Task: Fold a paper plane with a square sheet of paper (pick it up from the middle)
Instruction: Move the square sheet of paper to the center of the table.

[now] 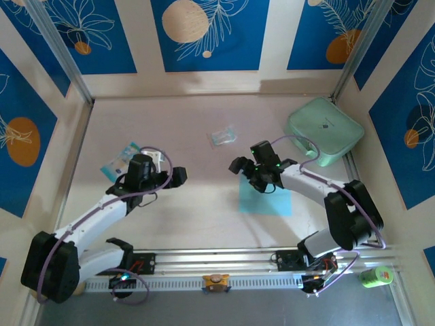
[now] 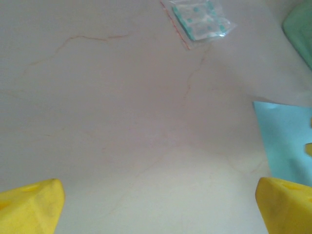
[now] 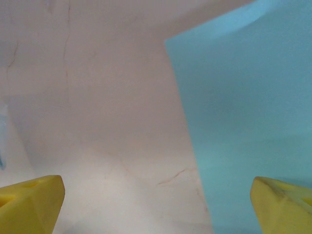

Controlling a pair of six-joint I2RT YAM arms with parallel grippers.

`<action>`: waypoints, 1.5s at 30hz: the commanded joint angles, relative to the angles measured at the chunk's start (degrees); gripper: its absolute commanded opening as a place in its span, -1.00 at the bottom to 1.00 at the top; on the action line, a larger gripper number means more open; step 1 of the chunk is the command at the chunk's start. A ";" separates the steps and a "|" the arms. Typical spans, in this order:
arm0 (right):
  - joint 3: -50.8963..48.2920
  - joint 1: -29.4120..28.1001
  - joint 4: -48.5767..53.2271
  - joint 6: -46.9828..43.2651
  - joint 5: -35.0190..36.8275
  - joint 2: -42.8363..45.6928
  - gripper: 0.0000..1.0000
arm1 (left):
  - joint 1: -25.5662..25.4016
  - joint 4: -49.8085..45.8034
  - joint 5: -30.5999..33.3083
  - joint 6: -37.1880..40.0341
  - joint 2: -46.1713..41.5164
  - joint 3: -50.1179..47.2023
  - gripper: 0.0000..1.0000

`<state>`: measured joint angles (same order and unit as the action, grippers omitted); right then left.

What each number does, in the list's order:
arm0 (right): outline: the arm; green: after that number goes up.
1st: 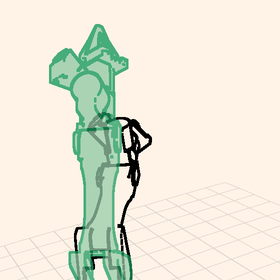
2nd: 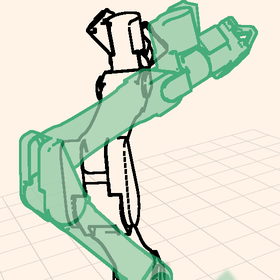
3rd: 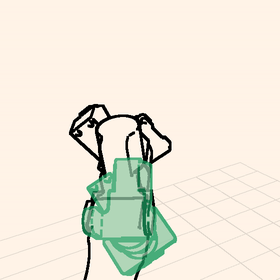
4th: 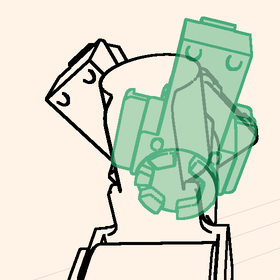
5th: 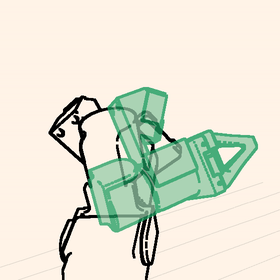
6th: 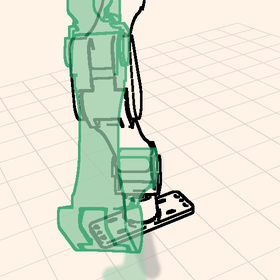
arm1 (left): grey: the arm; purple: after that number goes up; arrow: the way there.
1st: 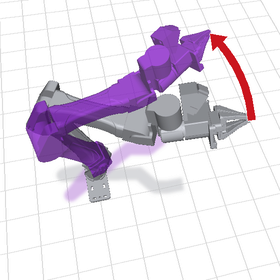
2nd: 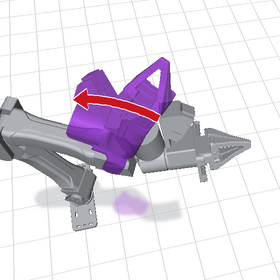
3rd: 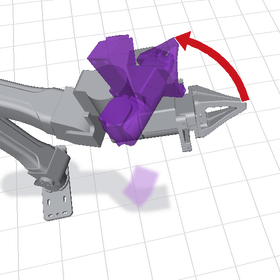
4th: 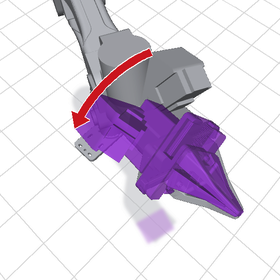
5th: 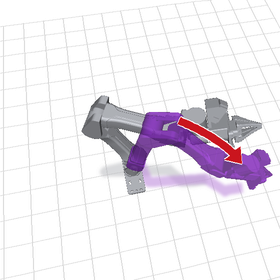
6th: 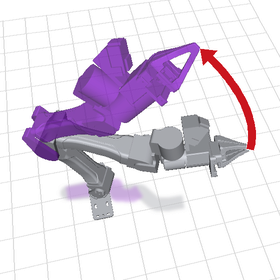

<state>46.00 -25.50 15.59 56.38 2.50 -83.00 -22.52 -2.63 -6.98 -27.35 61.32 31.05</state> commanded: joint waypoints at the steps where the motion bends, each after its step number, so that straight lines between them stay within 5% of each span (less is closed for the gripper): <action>1: -2.08 4.25 2.60 -8.79 -4.89 0.93 0.96 | -0.02 -2.07 6.52 4.02 -2.78 1.06 1.00; 12: -6.28 8.12 0.24 -10.15 -10.27 -1.85 0.94 | 0.22 -0.62 10.62 3.15 -8.96 -2.35 1.00; 23: -6.01 -2.44 -1.86 5.15 -2.59 -4.44 0.94 | 0.28 1.81 12.74 -2.52 -8.69 -3.43 0.99; 29: -4.42 -8.92 -5.78 15.70 -0.78 -6.66 0.94 | 0.62 4.74 9.63 -2.39 -15.37 -7.78 1.00; 36: -0.06 -14.84 -7.20 22.93 0.39 -10.35 0.95 | 2.82 1.75 4.44 -6.33 -11.14 -5.54 0.99; 45: 2.13 -17.57 -12.34 21.62 -1.12 -10.58 0.95 | 2.87 4.18 -2.13 -8.37 -7.54 -4.11 1.00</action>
<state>47.40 -42.63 5.08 78.78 2.55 -93.25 -20.10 0.25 -5.30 -34.22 52.62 24.40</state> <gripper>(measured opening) 0.972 0.998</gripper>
